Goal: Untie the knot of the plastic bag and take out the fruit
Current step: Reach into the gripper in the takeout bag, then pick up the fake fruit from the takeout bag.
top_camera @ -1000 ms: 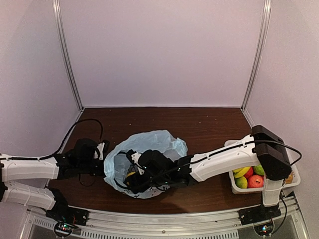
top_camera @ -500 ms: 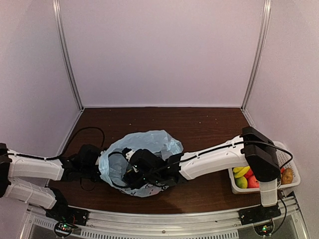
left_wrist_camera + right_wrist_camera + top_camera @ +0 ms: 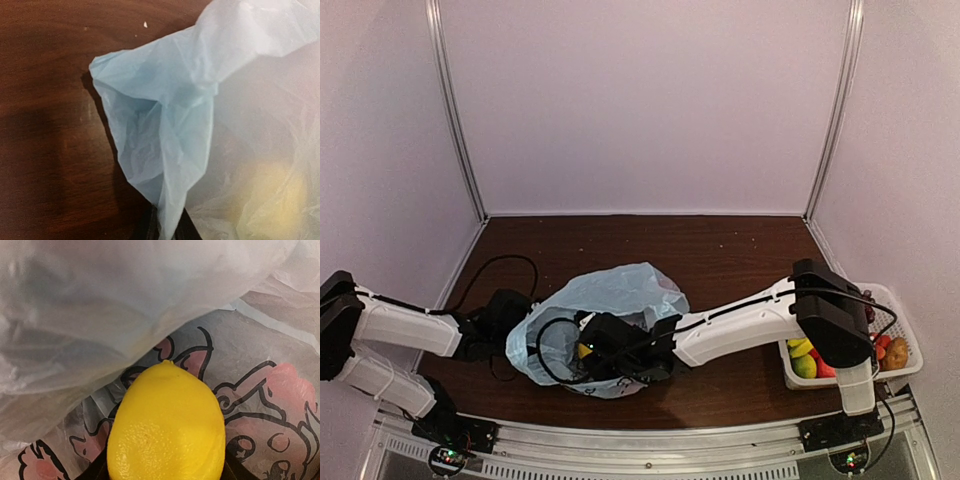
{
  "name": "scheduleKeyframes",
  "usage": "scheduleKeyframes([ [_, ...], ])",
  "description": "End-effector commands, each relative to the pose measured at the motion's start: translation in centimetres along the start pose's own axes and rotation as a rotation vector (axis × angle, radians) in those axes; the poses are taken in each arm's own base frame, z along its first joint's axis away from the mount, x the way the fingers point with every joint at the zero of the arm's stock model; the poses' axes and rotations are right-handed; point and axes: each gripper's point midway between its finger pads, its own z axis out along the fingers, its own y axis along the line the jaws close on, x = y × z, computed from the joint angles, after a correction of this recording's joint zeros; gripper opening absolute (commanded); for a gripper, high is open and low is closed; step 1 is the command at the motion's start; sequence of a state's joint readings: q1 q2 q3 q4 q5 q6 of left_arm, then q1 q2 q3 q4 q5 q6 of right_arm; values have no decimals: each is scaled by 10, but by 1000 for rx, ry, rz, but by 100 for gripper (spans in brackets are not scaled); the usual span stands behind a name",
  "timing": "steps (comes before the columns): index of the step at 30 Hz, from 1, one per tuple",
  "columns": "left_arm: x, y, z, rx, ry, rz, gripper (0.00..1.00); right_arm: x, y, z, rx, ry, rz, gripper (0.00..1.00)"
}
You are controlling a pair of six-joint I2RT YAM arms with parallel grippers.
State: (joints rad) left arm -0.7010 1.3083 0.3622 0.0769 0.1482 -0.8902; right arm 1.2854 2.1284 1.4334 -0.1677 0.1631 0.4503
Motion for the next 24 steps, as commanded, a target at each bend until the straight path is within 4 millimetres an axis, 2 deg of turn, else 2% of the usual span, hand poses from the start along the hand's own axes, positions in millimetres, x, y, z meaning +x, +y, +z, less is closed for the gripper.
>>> scheduleKeyframes([
  [1,-16,-6,1,0,-49,14,6,-1,-6,-4,25,-12,2,36],
  [5,-19,-6,0,-8,-61,11,0,-8,-6,-16,5,-48,15,32],
  [12,-22,-7,-2,-14,-66,8,0,-25,-1,-53,-75,-130,34,32],
  [15,-26,-9,-3,-13,-77,13,0,-28,2,-75,-130,-167,29,32],
  [20,-35,-12,-4,-25,-95,20,0,-44,15,-121,-251,-266,31,32],
  [24,-37,-13,-1,-28,-94,23,0,-59,15,-156,-301,-341,51,32],
])
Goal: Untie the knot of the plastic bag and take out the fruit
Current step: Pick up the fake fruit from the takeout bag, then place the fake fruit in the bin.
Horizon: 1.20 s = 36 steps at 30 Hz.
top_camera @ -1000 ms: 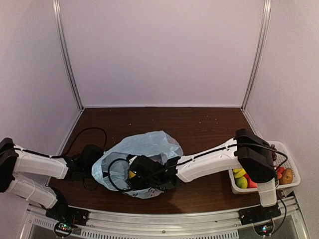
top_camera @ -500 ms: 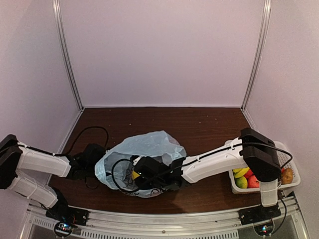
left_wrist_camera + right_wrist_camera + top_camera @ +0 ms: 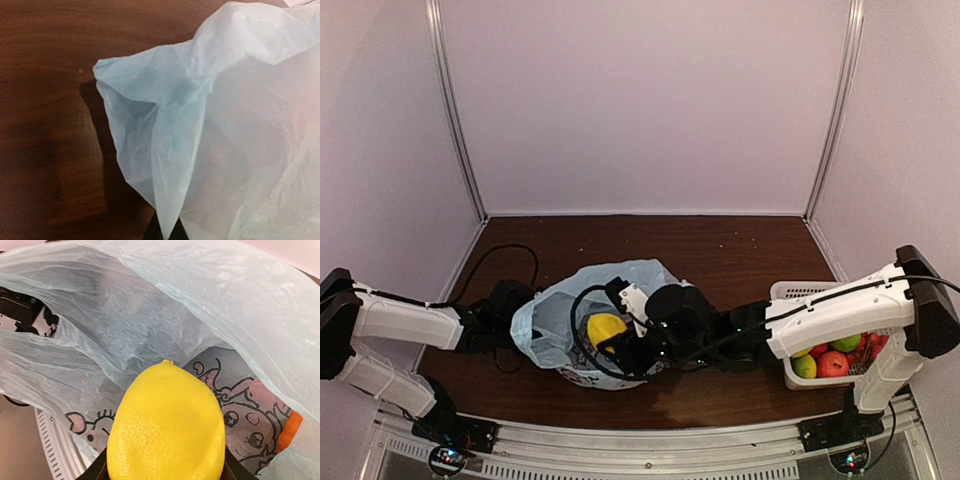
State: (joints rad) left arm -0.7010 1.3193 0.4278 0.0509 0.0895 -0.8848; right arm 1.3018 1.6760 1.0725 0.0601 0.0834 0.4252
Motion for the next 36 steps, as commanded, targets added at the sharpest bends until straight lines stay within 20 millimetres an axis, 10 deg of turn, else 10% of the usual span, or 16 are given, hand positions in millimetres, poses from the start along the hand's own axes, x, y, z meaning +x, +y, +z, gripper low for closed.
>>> scheduleKeyframes([
  [1,-13,-4,2,-6,-32,13,0,-33,16,-32,-78,-116,18,32],
  [8,-14,-3,2,-9,-34,7,0,-71,-11,-87,63,-221,42,31],
  [14,-18,-2,-5,-15,-51,21,0,-74,-89,-149,391,-254,80,30],
  [27,-31,5,-37,-53,-99,37,45,8,-272,-267,905,-145,396,28],
  [36,-38,15,-63,-74,-135,20,55,74,-313,-332,1112,-131,705,28],
])
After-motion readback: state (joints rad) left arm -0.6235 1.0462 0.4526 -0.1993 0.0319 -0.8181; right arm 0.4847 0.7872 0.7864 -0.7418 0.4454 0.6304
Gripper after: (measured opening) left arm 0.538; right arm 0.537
